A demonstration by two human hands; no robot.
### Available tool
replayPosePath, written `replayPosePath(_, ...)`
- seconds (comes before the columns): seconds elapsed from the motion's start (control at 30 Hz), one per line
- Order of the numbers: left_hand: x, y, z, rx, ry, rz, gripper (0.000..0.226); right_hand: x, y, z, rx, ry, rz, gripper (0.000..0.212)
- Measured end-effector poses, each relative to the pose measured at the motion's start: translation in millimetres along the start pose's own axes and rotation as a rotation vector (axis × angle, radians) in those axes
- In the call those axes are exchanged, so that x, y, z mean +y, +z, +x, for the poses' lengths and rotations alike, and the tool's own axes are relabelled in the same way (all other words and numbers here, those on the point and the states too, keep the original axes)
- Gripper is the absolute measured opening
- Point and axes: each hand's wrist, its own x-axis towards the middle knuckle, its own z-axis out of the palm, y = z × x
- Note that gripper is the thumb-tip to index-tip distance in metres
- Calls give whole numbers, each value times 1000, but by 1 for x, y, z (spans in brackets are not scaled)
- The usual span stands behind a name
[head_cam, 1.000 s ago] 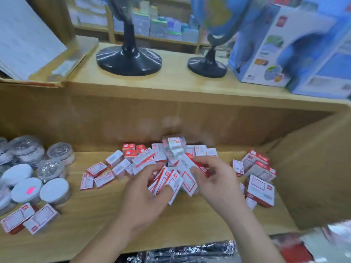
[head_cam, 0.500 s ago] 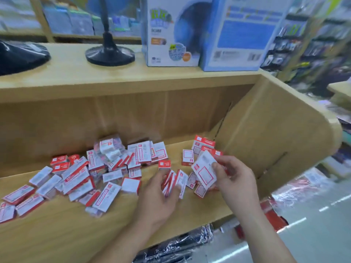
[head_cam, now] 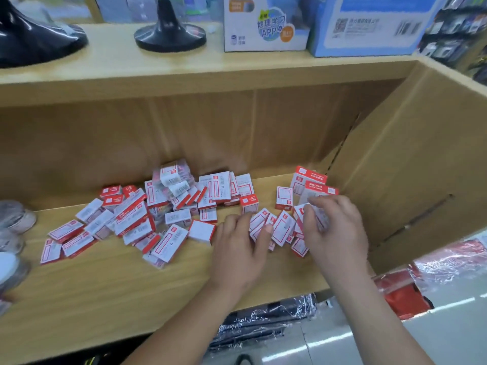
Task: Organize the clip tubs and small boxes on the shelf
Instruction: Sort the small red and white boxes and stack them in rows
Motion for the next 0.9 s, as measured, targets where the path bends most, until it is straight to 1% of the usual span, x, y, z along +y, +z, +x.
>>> replayPosePath(0.07,-2,-14,-13,-24,36,-72,44,-20,5,-4,-80,-77,121,11)
replayPosePath(0.13,-9,-28,-25,-33,77,-99,37,-36,17,-8,-185,-89,217,6)
replayPosePath(0.23,-30,-49,-43,-13,50,-104,40,-51,39,-14,-356,-100,285,15)
replayPosePath(0.3,-45,-64,-51,10,40,-87,37,-56,49,-16,-418,-100,289,18)
replayPosePath(0.37,-57,-82,-55,80,42,-25,37,-61,58,-15,-445,-105,298,18)
replayPosePath(0.43,-69,-98,-53,186,46,104,39,-70,65,-15,-487,-118,304,19)
replayPosePath(0.5,-82,-110,-53,251,55,246,42,-79,74,-16,-533,-138,320,21)
replayPosePath(0.6,-90,-115,-59,202,54,364,51,-96,90,-22,-572,-191,348,25)
replayPosePath(0.7,-86,-114,-69,158,67,377,50,-106,104,-28,-609,-244,281,35)
replayPosePath(0.8,-89,-128,-71,244,31,333,48,-105,115,-32,-608,-275,191,33)
replayPosePath(0.9,-98,-146,-64,285,-37,343,44,-106,120,-28,-633,-283,185,29)
